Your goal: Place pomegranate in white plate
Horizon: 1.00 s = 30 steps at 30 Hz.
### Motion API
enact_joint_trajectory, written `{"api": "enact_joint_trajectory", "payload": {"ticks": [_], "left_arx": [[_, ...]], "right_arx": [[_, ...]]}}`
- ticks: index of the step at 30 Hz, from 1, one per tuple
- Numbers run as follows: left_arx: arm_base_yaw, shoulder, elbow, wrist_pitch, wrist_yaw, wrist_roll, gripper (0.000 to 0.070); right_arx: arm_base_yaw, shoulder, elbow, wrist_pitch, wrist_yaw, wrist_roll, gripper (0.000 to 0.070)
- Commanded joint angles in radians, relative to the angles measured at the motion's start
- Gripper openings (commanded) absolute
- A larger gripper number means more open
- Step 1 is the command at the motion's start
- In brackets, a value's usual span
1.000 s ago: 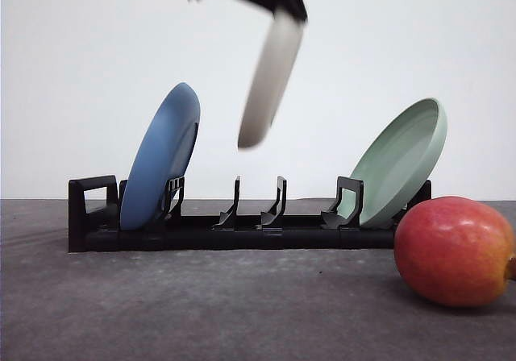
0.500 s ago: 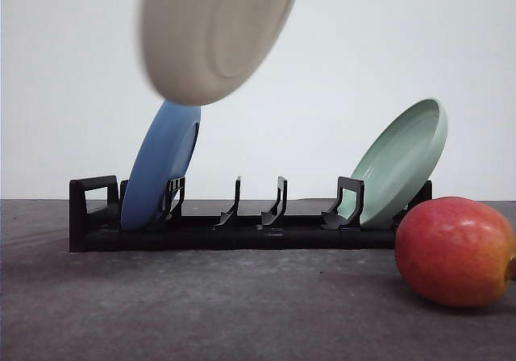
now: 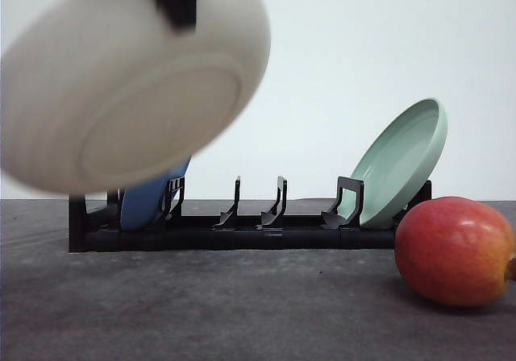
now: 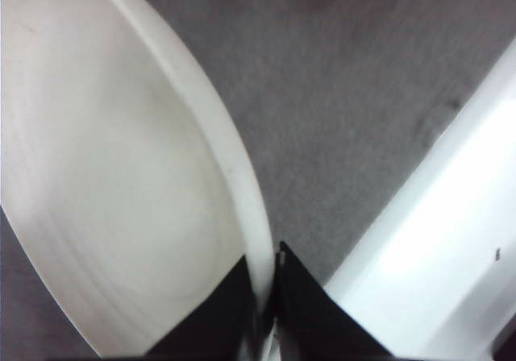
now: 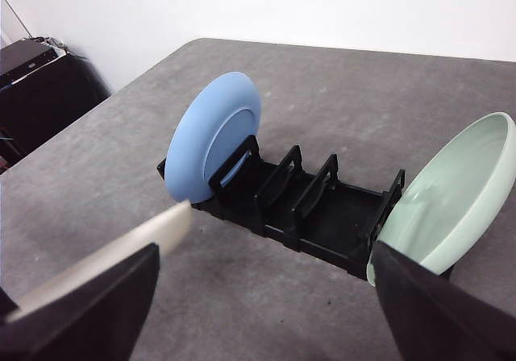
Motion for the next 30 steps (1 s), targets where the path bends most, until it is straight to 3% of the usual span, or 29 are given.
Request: {"api": "enact_joint_trajectory", "payload": {"ticks": [1,7,26,28,30], "left_arx": [[-0.022,0.019,-0.024,0.032,-0.006,-0.028,0.0],[-0.036,0.059,-0.14,0.108,-0.034,-0.045,0.0001],[-0.124,0.376,-0.145,0.183,-0.076,-0.032,0.0001],[-0.124,0.382,-0.145,0.184,-0.076,-0.033,0.0041],[-0.124,0.383,-0.145,0.188,-0.076,-0.034,0.017]], "right_arx": [[0.002,0.005,0.016,0.006,-0.003,0.012,0.0528],[0.002,0.005,0.016,0.006,-0.003,0.02,0.0528],[0.002,0.005,0.016,0.006,-0.003,0.019,0.0528],[0.002,0.005,0.016,0.006,-0.003,0.019,0.0528],[0.002,0.005,0.016,0.006,-0.003,0.019,0.0528]]}}
